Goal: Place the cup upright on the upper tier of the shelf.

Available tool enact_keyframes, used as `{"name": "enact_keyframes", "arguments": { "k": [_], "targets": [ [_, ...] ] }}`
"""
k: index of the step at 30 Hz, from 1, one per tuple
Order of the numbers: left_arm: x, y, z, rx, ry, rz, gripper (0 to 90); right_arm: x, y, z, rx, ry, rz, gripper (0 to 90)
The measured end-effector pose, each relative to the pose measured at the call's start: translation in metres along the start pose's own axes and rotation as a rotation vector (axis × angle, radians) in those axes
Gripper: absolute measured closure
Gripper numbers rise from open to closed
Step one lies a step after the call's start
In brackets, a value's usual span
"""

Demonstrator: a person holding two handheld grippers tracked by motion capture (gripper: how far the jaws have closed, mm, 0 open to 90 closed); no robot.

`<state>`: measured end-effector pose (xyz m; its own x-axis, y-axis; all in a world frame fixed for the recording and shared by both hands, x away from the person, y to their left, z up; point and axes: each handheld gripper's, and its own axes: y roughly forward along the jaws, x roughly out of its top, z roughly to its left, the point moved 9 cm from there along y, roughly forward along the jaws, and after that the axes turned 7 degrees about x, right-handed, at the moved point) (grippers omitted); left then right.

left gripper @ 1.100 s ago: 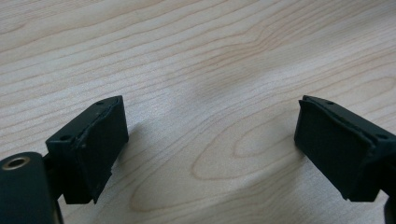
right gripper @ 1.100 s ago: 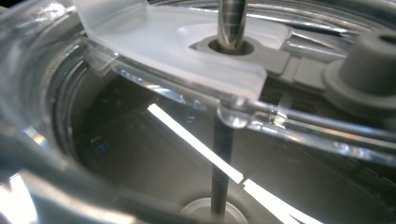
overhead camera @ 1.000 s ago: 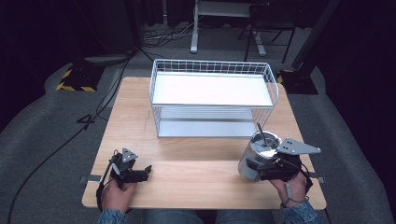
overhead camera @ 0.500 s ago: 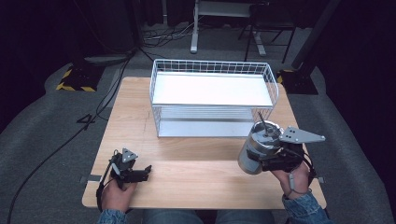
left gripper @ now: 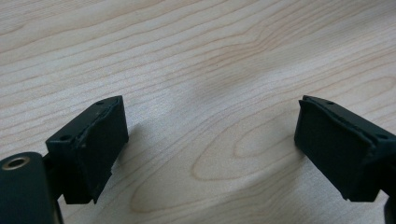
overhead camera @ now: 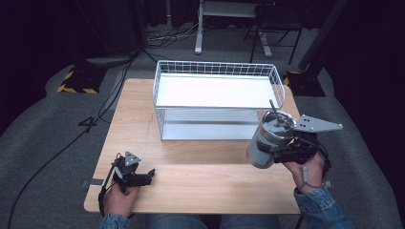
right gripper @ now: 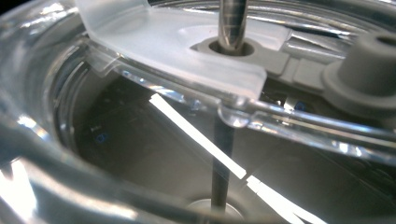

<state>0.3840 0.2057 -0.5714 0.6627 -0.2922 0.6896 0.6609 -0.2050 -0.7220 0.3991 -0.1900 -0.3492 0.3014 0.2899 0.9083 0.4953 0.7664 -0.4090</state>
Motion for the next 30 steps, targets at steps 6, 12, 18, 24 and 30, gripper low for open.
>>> {"name": "enact_keyframes", "arguments": {
  "k": [6,12,18,24,30],
  "targets": [
    [0.000,0.000,0.000,-0.001,0.002,0.000,10.2,0.020,0.001,-0.004,0.003,-0.016,-0.010,3.5],
    [0.000,0.000,0.000,-0.004,0.004,-0.001,10.1,0.036,0.002,-0.005,0.003,-0.031,-0.019,3.5],
    [0.001,0.001,0.000,-0.004,0.007,0.000,10.1,0.052,0.005,-0.005,0.008,-0.042,-0.018,3.5],
    [0.002,0.002,0.000,-0.007,0.010,0.000,10.1,0.072,0.007,-0.009,0.006,-0.051,-0.021,3.5],
    [0.002,0.002,0.001,-0.004,0.013,0.000,10.1,0.090,0.015,-0.013,0.011,-0.053,-0.021,3.5]
  ]
}}
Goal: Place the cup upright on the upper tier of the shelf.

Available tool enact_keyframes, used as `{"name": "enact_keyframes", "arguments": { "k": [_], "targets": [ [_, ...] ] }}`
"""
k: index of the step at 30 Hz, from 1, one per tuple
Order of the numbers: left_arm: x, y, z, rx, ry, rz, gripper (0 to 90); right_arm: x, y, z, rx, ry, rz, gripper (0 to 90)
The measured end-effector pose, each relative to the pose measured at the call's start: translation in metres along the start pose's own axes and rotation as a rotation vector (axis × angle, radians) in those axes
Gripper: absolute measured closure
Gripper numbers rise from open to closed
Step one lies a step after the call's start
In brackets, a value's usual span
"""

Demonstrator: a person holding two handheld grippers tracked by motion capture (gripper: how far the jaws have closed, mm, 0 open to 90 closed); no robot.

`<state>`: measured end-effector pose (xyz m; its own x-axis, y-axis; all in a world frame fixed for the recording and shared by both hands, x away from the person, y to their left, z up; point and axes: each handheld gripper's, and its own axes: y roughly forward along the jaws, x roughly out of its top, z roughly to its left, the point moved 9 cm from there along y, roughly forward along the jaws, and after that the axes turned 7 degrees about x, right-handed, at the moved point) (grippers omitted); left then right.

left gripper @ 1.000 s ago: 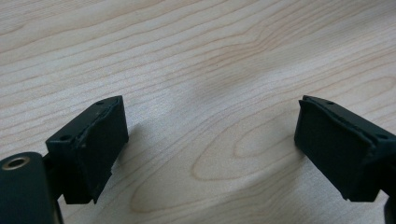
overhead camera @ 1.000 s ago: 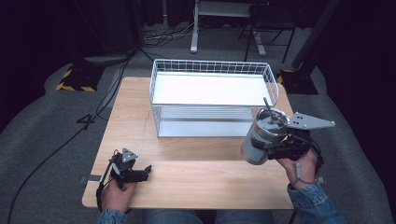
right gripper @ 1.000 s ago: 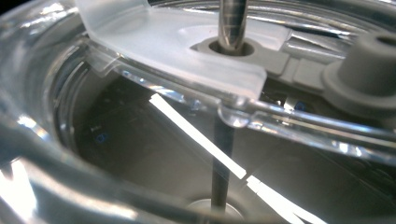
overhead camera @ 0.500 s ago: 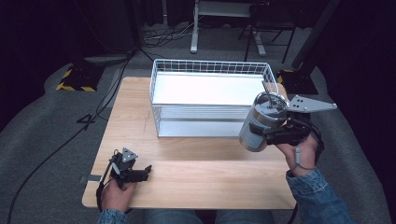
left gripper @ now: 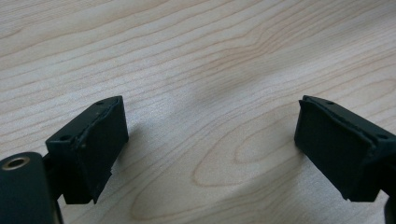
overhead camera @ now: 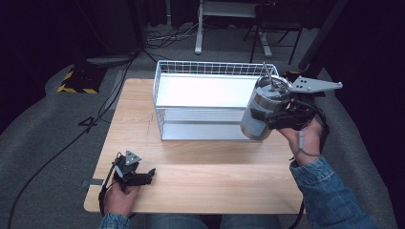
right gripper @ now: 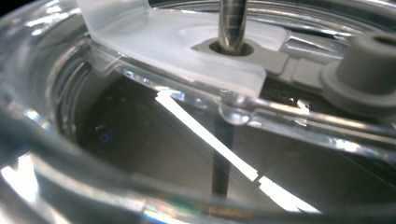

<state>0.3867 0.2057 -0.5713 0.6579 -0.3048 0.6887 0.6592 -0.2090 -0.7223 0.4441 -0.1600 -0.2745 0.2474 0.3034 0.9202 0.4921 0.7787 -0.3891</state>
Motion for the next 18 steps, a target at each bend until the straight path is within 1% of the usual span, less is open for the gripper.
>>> {"name": "enact_keyframes", "arguments": {
  "k": [4,9,12,16,18],
  "targets": [
    [0.000,0.000,0.000,0.000,0.000,0.000,10.1,0.011,0.006,-0.003,-0.008,-0.009,0.008,3.5],
    [0.000,0.000,0.000,0.000,0.000,0.000,10.1,0.025,0.011,-0.009,-0.017,-0.018,0.003,3.5],
    [0.000,0.000,0.000,-0.001,-0.001,0.001,10.1,0.034,0.014,-0.013,-0.024,-0.035,0.003,3.5],
    [0.000,0.000,0.000,-0.004,-0.001,0.001,10.1,0.041,0.018,-0.017,-0.019,-0.032,-0.001,3.5],
    [0.000,0.000,0.000,-0.004,-0.001,0.001,10.1,0.046,0.022,-0.023,-0.013,-0.019,-0.004,3.5]
  ]
}}
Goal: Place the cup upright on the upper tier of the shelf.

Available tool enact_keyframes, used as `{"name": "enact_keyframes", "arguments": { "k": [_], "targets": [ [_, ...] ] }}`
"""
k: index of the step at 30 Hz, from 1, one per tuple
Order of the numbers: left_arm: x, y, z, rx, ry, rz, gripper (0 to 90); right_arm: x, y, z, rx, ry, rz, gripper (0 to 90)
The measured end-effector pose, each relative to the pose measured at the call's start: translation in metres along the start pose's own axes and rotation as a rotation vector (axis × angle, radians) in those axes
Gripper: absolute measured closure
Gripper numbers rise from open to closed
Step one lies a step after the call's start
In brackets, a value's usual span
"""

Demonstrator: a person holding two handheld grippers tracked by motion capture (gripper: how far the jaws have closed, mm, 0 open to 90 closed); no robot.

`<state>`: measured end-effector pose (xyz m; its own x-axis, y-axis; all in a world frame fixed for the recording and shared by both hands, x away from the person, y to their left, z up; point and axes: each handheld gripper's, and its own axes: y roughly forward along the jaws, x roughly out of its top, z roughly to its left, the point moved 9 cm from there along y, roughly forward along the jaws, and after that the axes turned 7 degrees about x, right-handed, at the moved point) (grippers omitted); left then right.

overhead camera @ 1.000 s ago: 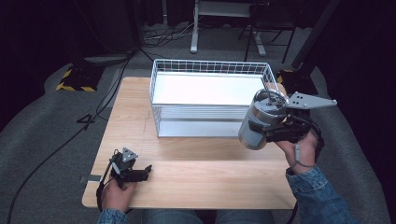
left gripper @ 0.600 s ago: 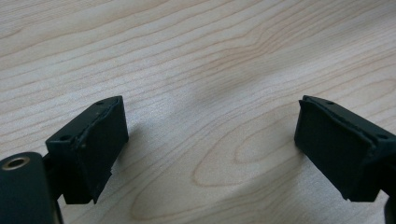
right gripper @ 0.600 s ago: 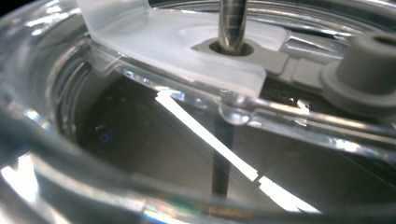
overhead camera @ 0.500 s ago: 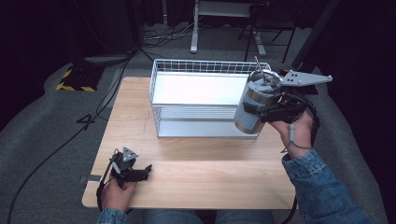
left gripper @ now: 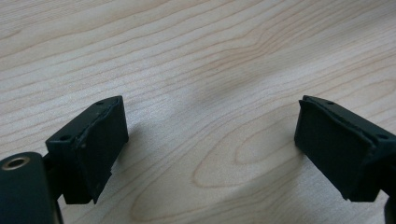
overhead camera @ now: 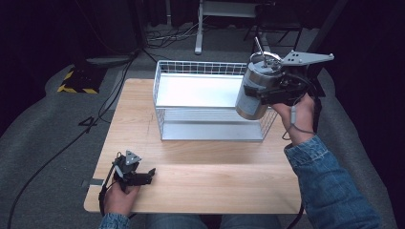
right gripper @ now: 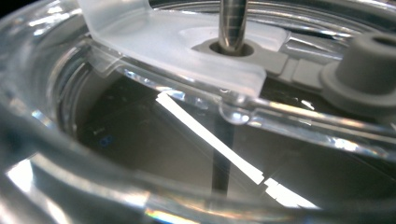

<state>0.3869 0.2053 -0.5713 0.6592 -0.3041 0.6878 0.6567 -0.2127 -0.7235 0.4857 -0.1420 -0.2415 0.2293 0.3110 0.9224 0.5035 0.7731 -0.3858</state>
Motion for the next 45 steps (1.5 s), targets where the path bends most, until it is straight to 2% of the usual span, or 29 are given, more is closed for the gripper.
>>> {"name": "enact_keyframes", "arguments": {
  "k": [10,16,22,33,36,45],
  "targets": [
    [0.000,0.000,0.000,0.000,0.000,0.000,10.1,0.011,0.011,-0.018,0.025,0.017,0.001,3.5],
    [0.000,0.000,0.000,0.000,0.001,-0.001,10.1,0.019,0.020,-0.031,0.006,0.009,0.008,3.5],
    [-0.001,-0.001,-0.001,-0.001,0.002,-0.001,10.1,0.022,0.034,-0.040,0.009,0.008,0.011,3.5],
    [-0.001,-0.001,-0.001,-0.003,-0.004,0.000,10.1,0.019,0.066,-0.053,0.002,0.024,0.011,3.4],
    [-0.001,-0.001,0.000,-0.001,0.007,-0.001,10.1,0.017,0.072,-0.056,0.009,0.034,0.010,3.4],
    [-0.001,-0.001,-0.001,-0.003,0.004,-0.001,10.1,0.007,0.086,-0.063,0.015,0.059,0.023,3.4]
  ]
}}
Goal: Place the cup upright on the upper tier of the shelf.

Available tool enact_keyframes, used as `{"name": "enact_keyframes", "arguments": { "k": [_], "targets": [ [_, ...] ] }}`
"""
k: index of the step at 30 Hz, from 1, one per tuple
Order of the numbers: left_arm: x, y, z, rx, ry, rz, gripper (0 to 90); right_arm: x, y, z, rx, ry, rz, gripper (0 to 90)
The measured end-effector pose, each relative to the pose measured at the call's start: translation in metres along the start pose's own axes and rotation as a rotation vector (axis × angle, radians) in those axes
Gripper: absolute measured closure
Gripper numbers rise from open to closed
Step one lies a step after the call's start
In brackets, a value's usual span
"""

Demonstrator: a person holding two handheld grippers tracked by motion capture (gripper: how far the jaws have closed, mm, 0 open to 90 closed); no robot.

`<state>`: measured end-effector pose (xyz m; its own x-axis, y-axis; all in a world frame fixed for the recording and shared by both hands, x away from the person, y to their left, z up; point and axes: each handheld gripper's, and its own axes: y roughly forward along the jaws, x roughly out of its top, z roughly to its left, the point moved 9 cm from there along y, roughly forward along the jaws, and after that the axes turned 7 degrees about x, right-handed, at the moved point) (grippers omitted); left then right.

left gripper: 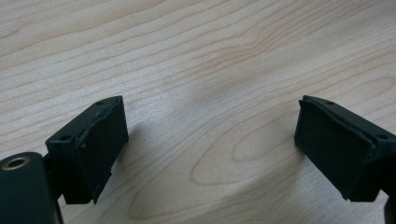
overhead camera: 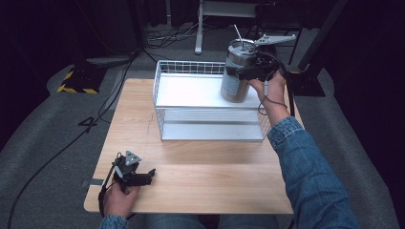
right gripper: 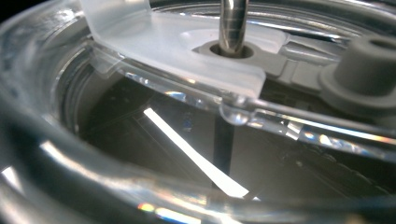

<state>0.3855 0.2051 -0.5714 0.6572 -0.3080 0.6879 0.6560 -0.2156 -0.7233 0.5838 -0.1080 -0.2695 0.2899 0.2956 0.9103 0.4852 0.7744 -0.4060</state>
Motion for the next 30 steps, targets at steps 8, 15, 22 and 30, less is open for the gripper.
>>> {"name": "enact_keyframes", "arguments": {
  "k": [8,15,22,30],
  "targets": [
    [0.0000,0.0001,-0.0004,-0.001,-0.004,0.000,10.2,-0.0083,0.0058,-0.0066,-0.010,0.004,0.023,3.4],
    [-0.0001,-0.0001,0.0002,0.002,0.001,0.000,10.2,-0.0093,0.0075,-0.0054,-0.015,-0.025,0.016,3.3],
    [-0.0002,-0.0001,-0.0003,0.000,-0.004,0.001,10.2,-0.0100,0.0079,-0.0060,-0.011,-0.037,0.001,2.7],
    [-0.0002,-0.0001,0.0000,0.002,-0.001,0.001,10.2,-0.0105,0.0080,-0.0069,0.001,-0.022,-0.022,0.0]
  ]
}}
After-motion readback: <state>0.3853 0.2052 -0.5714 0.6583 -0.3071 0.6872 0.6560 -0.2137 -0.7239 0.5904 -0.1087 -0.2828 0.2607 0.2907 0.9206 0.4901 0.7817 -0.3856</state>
